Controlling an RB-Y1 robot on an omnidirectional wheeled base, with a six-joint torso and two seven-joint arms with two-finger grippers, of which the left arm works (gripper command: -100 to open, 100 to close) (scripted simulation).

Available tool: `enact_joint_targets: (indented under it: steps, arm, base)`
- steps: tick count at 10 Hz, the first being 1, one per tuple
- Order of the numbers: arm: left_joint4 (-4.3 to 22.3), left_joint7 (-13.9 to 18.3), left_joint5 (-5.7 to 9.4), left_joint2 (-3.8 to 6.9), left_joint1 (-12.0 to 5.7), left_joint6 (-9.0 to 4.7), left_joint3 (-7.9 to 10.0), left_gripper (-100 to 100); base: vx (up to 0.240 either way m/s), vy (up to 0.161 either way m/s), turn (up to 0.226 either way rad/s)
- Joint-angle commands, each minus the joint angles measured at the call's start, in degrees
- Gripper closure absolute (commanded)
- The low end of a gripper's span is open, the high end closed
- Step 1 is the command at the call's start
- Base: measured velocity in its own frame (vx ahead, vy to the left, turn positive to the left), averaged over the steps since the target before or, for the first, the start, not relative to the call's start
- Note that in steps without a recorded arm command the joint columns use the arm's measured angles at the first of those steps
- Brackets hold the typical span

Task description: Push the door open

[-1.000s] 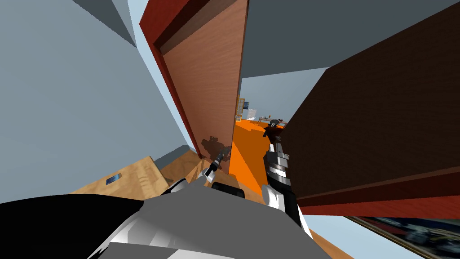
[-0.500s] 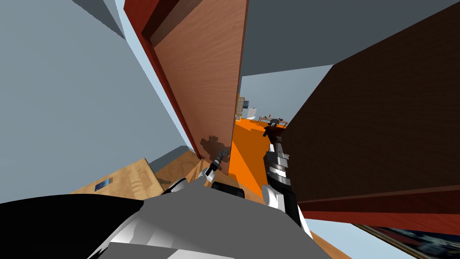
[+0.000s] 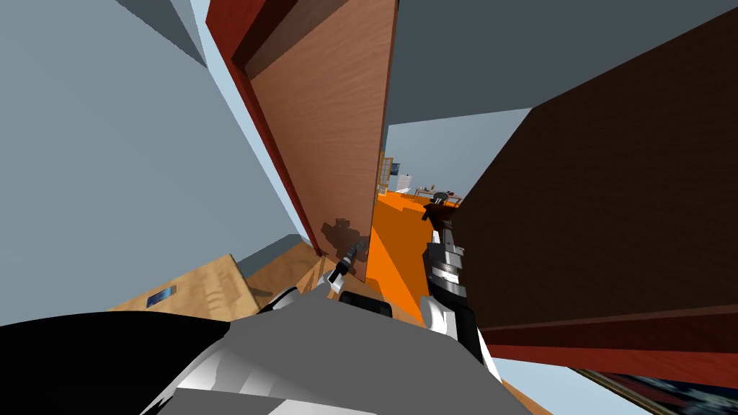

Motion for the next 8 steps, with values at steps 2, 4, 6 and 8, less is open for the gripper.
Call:
enact_joint_targets:
  steps: [2, 4, 6, 8]
  arm:
    - [0.5, -0.4, 0.62, 0.26, -0.79, -0.52, 1.31, 100]
    - [0.6, -0.7, 1.02, 0.42, -0.76, -0.53, 2.17, 100]
    - [0.7, -1.1, 1.48, 0.59, -0.72, -0.55, 3.16, 100]
    - [1.2, -1.4, 1.81, 0.71, -0.69, -0.56, 3.86, 100]
  base:
    - [0.153, -0.064, 0.028]
    - [0.142, -0.088, 0.026]
    - [0.179, -0.084, 0.04]
    - [0.142, -0.084, 0.036]
